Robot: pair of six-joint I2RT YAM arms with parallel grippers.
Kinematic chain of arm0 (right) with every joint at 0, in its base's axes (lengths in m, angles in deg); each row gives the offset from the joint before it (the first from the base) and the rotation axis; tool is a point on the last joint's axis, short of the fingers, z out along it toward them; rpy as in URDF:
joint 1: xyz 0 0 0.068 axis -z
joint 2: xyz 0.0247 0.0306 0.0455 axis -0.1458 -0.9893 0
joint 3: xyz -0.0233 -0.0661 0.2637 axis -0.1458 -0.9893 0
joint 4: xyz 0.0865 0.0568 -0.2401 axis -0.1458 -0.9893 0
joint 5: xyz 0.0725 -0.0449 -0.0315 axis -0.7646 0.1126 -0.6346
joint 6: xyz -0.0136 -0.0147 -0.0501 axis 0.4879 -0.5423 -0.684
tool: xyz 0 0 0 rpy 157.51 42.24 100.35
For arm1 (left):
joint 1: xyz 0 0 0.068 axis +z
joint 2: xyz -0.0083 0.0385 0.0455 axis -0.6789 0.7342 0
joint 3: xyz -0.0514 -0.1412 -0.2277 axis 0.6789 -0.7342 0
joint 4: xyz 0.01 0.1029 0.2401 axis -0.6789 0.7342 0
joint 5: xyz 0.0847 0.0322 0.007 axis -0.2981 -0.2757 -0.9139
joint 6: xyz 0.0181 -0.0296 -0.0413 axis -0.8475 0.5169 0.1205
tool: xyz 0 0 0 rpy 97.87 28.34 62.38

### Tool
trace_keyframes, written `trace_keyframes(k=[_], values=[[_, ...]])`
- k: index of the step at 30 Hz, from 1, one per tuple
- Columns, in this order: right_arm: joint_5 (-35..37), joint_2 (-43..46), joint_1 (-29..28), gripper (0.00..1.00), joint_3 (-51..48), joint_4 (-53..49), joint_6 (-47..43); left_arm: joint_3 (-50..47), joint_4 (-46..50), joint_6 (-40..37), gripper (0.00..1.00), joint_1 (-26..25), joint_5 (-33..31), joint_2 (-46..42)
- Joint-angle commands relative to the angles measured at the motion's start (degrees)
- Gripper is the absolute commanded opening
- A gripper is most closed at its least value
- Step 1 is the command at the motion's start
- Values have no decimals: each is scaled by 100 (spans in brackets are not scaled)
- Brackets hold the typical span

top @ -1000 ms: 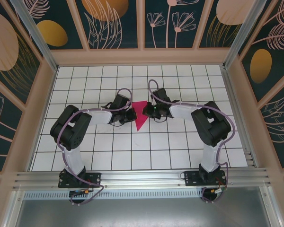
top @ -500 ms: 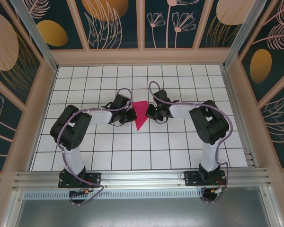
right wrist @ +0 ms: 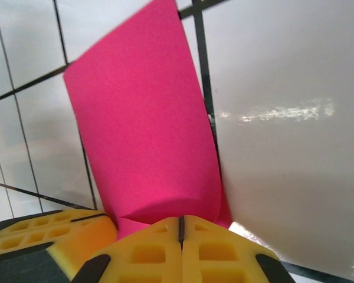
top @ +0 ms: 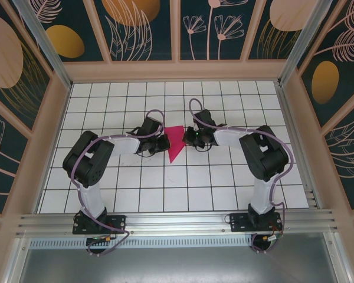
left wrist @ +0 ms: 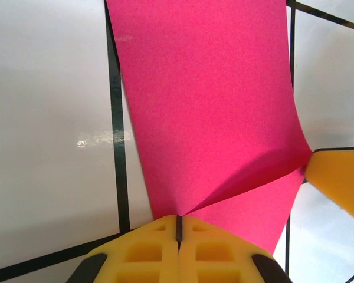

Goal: Fold a paper plane with a square sheet of paper (pick it up from the middle)
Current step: Third fold the triangle at the center of the table.

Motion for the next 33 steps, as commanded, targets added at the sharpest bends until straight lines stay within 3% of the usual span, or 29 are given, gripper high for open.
trace_keyframes(k=[1, 10, 15, 19, 33], values=[[-44, -146, 4, 0, 100, -39, -10, 6, 425, -146, 0, 31, -285, 115], [789, 42, 5, 0, 33, -553, 46, 1, 424, -162, 0, 24, -295, 114], [46, 598, 6, 0, -188, 239, 3, 9, 430, -164, 0, 29, -278, 122], [-576, 481, -89, 0, -158, 394, -15, 24, 424, -164, 0, 28, -259, 124], [-613, -38, -264, 0, -601, 499, 194, 254, 465, -198, 0, 29, -177, 97]])
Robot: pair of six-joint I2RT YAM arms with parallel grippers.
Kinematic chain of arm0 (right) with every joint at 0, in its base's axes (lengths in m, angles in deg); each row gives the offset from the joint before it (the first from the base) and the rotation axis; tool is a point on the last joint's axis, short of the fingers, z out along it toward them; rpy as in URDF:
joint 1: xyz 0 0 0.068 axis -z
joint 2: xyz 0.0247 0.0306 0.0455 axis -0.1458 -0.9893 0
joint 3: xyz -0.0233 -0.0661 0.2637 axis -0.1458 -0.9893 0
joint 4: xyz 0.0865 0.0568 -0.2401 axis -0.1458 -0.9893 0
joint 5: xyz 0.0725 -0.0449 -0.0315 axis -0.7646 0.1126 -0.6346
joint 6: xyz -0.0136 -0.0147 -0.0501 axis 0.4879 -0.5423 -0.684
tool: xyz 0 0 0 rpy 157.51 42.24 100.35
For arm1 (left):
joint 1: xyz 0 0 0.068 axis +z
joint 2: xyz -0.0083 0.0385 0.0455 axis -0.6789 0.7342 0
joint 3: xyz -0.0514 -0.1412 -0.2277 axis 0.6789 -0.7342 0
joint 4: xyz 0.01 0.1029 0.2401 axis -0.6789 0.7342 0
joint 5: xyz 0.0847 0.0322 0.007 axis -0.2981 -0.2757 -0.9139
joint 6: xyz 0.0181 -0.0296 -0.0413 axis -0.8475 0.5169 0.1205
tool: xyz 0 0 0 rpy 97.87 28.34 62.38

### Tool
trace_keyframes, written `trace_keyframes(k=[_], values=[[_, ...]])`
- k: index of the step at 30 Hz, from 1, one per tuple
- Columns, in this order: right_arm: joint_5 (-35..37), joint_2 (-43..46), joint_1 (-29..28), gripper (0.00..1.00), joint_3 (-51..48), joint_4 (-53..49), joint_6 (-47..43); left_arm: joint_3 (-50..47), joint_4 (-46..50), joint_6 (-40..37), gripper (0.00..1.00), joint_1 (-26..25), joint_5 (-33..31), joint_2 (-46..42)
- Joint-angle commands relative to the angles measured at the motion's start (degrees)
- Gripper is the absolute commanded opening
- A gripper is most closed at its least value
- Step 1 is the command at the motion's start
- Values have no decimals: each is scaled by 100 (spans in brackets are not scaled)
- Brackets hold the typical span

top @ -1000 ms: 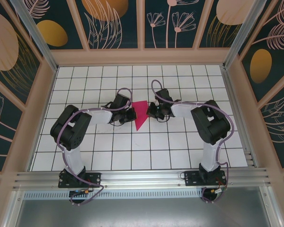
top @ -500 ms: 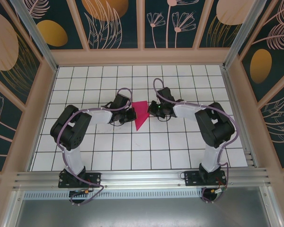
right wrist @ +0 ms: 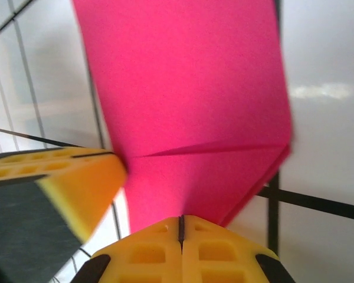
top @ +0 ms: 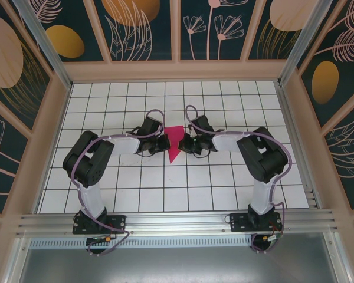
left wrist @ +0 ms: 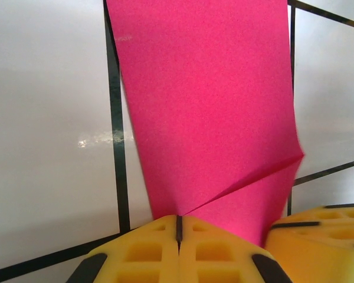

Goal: Fold a paper plane with a square sheet of paper (pick it up from the middle)
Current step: Third fold the triangle at the center of the table.

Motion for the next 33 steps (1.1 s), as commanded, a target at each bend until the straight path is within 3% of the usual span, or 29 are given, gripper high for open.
trace_keyframes(k=[1, 7, 16, 24, 33], values=[[43, -113, 4, 0, -164, 83, 121, 240, 361, -139, 0, 33, -117, 76], [210, -107, 3, 0, -383, 213, 392, 351, 115, -106, 7, 29, 151, -405], [409, -18, -4, 0, -384, 186, 580, -824, -813, 630, 9, -146, 696, -1402], [427, -78, 3, 0, -334, 131, 633, -1022, -1021, 901, 3, -489, 922, -1038], [414, -113, 12, 0, -312, 70, 617, -995, -740, 788, 0, -508, 330, -595]])
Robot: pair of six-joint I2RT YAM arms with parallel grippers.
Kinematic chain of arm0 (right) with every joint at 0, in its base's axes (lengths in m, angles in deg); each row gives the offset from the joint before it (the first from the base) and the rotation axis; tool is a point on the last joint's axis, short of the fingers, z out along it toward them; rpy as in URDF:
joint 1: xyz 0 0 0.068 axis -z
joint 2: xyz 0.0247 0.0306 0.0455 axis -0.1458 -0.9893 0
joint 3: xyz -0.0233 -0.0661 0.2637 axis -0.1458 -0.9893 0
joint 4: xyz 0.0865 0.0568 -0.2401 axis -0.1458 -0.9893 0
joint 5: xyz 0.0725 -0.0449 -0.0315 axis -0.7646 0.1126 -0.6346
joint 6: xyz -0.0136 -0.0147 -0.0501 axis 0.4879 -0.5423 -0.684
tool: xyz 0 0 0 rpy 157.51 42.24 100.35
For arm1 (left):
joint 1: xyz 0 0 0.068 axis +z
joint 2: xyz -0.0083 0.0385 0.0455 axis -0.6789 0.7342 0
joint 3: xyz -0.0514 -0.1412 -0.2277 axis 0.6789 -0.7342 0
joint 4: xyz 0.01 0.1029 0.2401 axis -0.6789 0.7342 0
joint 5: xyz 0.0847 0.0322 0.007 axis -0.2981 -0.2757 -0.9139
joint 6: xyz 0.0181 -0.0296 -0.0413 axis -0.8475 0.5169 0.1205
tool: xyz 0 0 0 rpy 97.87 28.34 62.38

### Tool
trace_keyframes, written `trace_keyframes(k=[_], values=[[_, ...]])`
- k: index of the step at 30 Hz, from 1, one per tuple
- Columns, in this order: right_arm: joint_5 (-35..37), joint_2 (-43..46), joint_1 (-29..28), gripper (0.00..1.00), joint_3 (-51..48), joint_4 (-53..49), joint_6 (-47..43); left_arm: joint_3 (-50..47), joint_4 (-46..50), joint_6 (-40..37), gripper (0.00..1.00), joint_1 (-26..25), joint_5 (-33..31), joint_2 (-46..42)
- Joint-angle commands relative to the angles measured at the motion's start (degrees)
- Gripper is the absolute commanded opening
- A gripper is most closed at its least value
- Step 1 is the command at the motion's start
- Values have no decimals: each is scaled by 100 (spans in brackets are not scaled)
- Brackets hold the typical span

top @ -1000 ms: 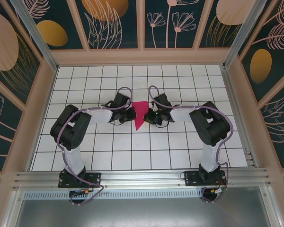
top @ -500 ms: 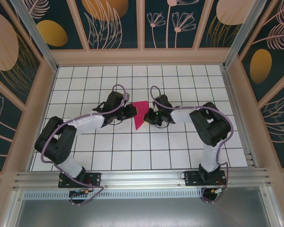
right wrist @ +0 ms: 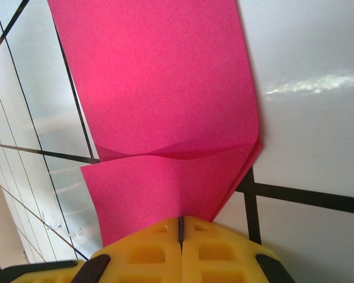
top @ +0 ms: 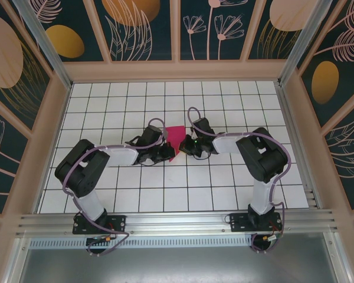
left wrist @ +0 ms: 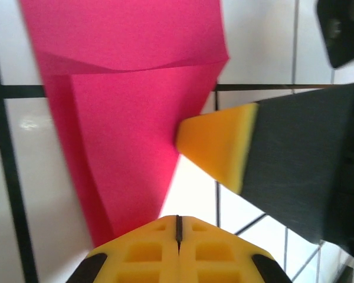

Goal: Fold a paper plane with a square sheet of paper (pick it up from the middle)
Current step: Third fold the triangle at the center of the table.

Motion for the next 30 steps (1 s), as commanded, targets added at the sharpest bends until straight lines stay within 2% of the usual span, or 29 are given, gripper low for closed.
trace_keyframes(k=[1, 11, 20, 30], values=[[357, -119, 8, 0, -58, -346, 54, -22, 82, -23, 0, -2, -271, 86], [357, -70, 62, 0, -98, -326, 1, -425, 126, 77, 0, -3, -506, 78], [-160, 441, -66, 0, 100, 126, -564, -648, 108, 148, 0, 2, -589, 119], [-166, 59, -254, 0, 181, -10, -381, -675, 81, 172, 0, -2, -612, 122]])
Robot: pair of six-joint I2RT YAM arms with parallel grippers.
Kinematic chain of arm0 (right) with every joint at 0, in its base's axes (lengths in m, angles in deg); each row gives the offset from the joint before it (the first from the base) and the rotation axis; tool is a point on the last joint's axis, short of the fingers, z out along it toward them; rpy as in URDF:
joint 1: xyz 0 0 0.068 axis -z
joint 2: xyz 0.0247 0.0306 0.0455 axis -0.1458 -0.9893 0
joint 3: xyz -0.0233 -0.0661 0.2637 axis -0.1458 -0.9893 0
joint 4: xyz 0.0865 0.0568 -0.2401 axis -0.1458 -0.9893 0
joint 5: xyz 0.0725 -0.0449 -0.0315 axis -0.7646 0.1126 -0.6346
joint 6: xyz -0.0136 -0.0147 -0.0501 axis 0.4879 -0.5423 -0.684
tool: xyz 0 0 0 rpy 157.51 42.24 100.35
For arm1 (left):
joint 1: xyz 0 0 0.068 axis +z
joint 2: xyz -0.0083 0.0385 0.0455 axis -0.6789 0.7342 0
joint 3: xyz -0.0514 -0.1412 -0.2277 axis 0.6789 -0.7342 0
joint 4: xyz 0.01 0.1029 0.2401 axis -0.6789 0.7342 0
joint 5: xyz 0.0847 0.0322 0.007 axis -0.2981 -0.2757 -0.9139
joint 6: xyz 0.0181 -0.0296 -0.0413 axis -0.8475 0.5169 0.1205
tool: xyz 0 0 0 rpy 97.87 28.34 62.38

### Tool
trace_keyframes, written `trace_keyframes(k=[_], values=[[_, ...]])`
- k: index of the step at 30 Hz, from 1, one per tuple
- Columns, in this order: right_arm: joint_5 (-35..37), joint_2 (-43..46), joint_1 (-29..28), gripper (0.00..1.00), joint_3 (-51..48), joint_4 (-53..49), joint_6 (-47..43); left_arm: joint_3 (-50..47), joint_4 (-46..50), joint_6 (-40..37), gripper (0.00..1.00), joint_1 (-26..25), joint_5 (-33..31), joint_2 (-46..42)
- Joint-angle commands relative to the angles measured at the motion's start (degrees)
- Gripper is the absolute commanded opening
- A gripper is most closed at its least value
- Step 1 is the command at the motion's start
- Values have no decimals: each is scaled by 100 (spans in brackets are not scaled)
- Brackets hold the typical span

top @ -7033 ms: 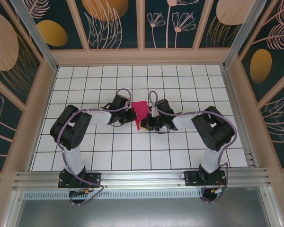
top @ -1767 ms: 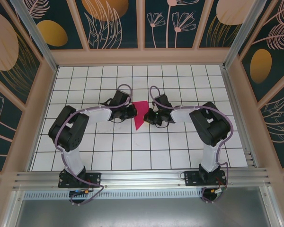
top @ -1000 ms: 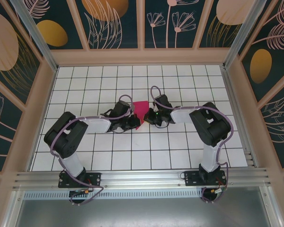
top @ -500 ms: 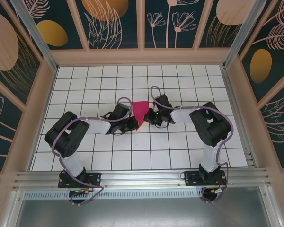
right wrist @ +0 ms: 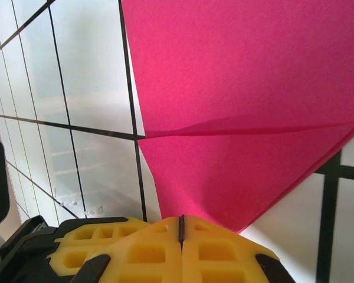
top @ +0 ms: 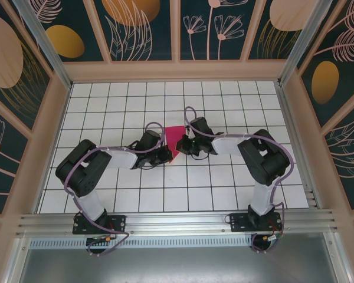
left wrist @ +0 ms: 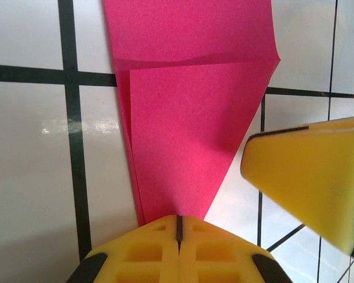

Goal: Fold a paper plane with a square sheet of paper (pick it up from the middle)
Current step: Third fold the triangle at the center of the table.

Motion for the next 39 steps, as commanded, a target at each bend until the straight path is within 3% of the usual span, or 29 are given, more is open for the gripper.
trace_keyframes(k=[1, 12, 29, 39], values=[[-78, -180, -58, 0, 151, -48, 5, -230, 586, 87, 0, 1, -248, 98], [57, -543, -45, 0, 371, -501, -166, -332, 654, 179, 0, -1, -292, 72], [665, -741, 1056, 0, 881, -1084, -868, -421, 1011, 121, 0, 1, -339, 125], [123, 257, 878, 0, 615, -653, -939, -175, 1073, -5, 0, -2, -329, 96]])
